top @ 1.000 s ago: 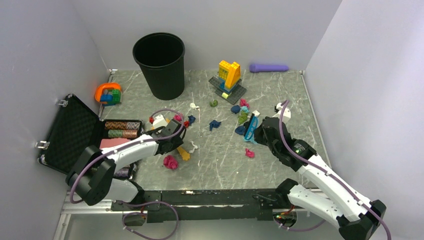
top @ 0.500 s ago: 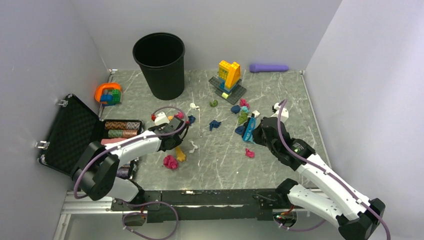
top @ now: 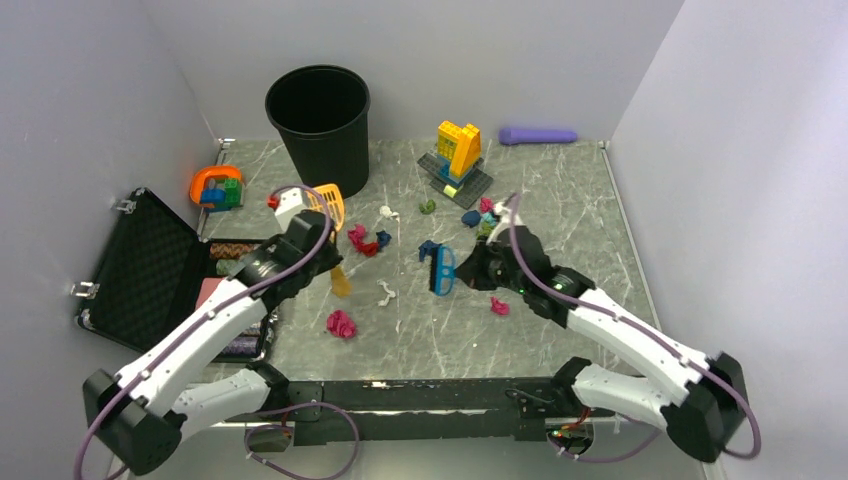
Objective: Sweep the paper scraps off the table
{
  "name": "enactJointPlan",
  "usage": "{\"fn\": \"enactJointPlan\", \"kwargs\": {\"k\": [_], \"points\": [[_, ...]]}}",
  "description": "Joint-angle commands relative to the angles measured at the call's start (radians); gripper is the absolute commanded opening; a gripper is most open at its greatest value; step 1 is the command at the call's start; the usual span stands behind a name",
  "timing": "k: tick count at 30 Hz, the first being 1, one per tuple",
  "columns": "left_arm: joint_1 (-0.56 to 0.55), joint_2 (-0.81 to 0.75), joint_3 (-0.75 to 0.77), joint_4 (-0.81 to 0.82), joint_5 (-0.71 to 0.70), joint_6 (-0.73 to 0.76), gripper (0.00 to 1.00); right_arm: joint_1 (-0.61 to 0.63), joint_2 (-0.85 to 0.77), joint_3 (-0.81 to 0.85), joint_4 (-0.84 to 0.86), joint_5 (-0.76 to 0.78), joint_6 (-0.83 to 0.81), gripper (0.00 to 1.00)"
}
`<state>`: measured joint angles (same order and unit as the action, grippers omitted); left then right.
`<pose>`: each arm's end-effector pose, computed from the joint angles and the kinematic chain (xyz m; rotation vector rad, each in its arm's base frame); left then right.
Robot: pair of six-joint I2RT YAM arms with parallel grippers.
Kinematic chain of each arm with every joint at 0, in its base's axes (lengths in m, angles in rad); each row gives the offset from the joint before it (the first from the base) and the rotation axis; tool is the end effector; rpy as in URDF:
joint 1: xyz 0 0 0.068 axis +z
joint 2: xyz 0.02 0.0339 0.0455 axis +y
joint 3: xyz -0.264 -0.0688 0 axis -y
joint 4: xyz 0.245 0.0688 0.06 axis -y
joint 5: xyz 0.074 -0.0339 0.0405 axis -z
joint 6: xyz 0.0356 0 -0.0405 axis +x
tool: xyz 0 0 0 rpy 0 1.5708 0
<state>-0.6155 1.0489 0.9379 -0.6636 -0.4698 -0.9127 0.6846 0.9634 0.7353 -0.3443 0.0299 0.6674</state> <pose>0.1841 -0.1105 0.3009 -0.5562 2.1881 -0.2655 0.1662 0.1343 0.2740 -0.0010 2.2401 0.7381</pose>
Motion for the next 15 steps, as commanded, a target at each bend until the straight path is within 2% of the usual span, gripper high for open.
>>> {"fn": "enactJointPlan", "kwargs": {"k": [1, 3, 9, 15], "points": [[0.042, -0.113, 0.032, -0.119, 0.003, 0.122, 0.05, 0.133, 0.15, 0.038, 0.251, -0.175, -0.006, 0.0], [0.05, -0.148, 0.027, -0.16, -0.039, 0.124, 0.04, 0.206, 0.26, 0.11, 0.273, -0.16, -0.006, 0.0], [0.066, -0.229, 0.018, -0.294, -0.123, 0.093, 0.02, 0.328, 0.608, 0.361, 0.332, -0.286, 0.004, 0.0], [0.067, -0.337, -0.007, -0.353, -0.192, 0.041, 0.02, 0.404, 0.821, 0.534, 0.313, -0.308, 0.012, 0.0]]}}
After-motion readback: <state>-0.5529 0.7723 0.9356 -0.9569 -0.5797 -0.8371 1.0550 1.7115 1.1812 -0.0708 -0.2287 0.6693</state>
